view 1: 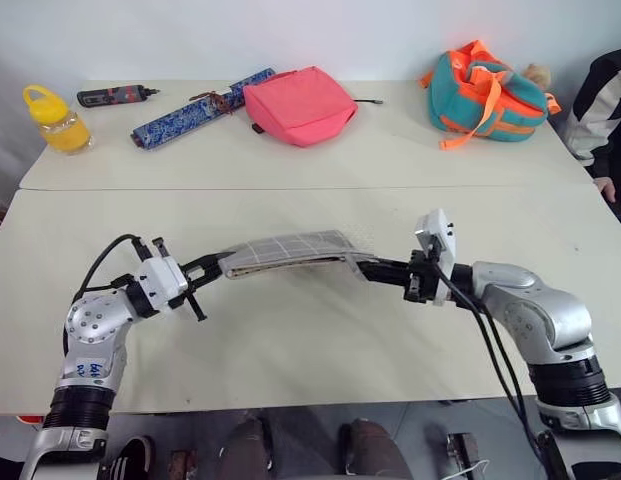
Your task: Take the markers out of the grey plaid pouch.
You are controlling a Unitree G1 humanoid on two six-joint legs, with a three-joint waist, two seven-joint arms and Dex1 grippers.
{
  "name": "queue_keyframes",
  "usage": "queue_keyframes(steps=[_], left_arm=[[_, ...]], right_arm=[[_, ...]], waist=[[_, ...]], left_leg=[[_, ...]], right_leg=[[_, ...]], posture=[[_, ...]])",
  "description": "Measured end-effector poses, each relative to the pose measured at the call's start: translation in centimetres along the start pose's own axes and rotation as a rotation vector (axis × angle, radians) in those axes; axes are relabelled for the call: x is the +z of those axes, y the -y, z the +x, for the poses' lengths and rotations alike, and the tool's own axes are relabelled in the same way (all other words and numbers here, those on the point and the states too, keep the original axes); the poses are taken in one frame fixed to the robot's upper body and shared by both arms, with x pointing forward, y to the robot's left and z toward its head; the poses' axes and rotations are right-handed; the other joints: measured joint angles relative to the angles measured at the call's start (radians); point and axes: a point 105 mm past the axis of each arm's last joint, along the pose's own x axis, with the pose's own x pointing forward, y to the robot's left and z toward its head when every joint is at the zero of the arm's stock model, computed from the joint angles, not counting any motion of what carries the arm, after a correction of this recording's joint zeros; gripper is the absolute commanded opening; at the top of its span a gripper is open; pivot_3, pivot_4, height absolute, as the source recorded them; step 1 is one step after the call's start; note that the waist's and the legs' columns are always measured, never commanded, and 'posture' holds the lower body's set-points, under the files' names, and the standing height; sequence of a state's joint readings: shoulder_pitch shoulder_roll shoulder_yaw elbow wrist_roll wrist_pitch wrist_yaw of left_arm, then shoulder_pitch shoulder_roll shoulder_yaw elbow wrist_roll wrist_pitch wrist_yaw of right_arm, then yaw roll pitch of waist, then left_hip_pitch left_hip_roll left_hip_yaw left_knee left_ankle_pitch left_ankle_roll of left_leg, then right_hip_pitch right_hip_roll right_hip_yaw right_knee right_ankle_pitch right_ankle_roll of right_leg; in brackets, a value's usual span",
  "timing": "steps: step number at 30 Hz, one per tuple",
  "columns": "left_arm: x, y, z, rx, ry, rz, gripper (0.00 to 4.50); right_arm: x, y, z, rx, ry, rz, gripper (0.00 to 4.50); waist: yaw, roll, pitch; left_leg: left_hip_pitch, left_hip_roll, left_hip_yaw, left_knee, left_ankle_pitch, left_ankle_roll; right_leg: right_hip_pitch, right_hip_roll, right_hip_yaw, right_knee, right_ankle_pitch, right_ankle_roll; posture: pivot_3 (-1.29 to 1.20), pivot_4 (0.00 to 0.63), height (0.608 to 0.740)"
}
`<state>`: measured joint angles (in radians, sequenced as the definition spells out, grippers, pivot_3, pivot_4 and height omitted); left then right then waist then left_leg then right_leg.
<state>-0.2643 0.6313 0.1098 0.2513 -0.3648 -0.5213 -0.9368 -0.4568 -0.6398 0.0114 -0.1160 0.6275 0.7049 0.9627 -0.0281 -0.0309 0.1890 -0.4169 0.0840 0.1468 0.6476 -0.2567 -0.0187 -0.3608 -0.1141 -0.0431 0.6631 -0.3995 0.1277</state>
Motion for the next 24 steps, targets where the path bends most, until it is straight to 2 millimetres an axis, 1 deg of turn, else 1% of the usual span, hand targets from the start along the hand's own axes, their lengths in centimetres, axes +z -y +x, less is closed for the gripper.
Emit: queue_keyframes(steps=[3,6,9,10,11,14,16,20,22,24], left_arm=[[-0.2,0.1,-0.6,-0.005,-0.004,-0.039,0.0],[-0.8,0.8,-1.1,-0.025,-0.026,-0.102,0.0],[-0.7,0.8,-1.0,-0.02,-0.026,-0.114,0.0],[-0.7,0.8,-1.0,-0.02,-0.026,-0.118,0.0],[-0.5,0.9,-0.8,-0.02,-0.023,-0.128,0.0],[-0.4,1.3,-0.4,-0.015,-0.011,-0.169,0.0],[-0.6,1.4,-0.3,-0.014,-0.017,-0.191,0.0],[-0.9,1.7,-0.4,-0.013,-0.03,-0.222,0.0],[-1.0,1.8,-0.4,-0.014,-0.032,-0.226,0.0],[-1.0,1.8,-0.4,-0.015,-0.036,-0.225,0.0]], right_arm=[[-0.2,1.0,-0.9,-0.037,-0.018,-0.02,0.01],[-0.2,1.2,-1.0,-0.045,-0.018,-0.047,0.01],[-0.1,1.2,-0.9,-0.046,-0.017,-0.063,0.01],[-0.1,1.1,-0.9,-0.041,-0.018,-0.055,0.42],[-0.1,1.0,-0.9,-0.035,-0.021,-0.046,0.58],[-0.1,0.8,-0.9,-0.019,-0.027,-0.048,1.66],[0.1,0.6,-1.4,-0.009,-0.051,-0.066,2.31],[1.3,0.2,-2.4,0.02,-0.083,-0.098,2.31],[2.0,0.4,-2.9,0.015,-0.088,-0.123,2.31],[2.7,0.8,-3.9,-0.005,-0.109,-0.154,2.31]], waist=[[-0.001,0.0,0.0],[-0.002,0.0,0.0],[0.0,0.0,0.0],[0.0,0.0,0.0],[0.0,0.0,0.0],[0.001,0.0,0.0],[0.001,0.0,0.0],[-0.001,0.0,0.0],[-0.002,0.0,0.0],[0.0,0.0,0.0]], left_leg=[[0.0,0.0,0.0,0.0,0.0,0.0],[0.0,0.0,0.0,0.0,0.0,0.0],[-0.001,0.0,0.0,0.001,0.0,0.0],[-0.001,0.0,0.0,0.001,0.0,0.0],[-0.001,0.0,0.0,0.001,0.0,0.0],[-0.001,0.0,-0.001,0.001,0.0,0.0],[-0.001,0.0,-0.001,0.001,0.0,0.0],[-0.001,0.0,-0.001,0.001,0.0,0.0],[-0.001,0.0,-0.001,0.001,0.0,0.0],[-0.001,0.0,-0.001,0.001,0.0,0.0]], right_leg=[[0.0,0.0,0.0,0.0,0.0,0.0],[0.0,0.0,0.0,0.0,0.0,0.0],[0.0,0.0,-0.001,0.0,0.0,0.0],[0.0,0.0,-0.001,0.0,0.0,0.0],[0.0,0.0,0.0,0.0,0.0,0.0],[0.0,0.0,-0.001,0.0,0.0,0.0],[0.0,0.0,-0.001,0.0,0.0,0.0],[0.0,0.0,-0.001,0.0,0.0,0.0],[0.0,0.0,0.0,0.0,0.0,0.0],[0.0,0.0,0.0,0.0,0.0,0.0]], posture=[[0.0,0.15,0.74],[0.0,0.15,0.74],[0.0,0.15,0.74],[0.0,0.15,0.74],[0.0,0.15,0.74],[0.0,0.15,0.74],[0.0,0.15,0.74],[0.0,0.15,0.74],[0.0,0.15,0.74],[0.0,0.15,0.74]])
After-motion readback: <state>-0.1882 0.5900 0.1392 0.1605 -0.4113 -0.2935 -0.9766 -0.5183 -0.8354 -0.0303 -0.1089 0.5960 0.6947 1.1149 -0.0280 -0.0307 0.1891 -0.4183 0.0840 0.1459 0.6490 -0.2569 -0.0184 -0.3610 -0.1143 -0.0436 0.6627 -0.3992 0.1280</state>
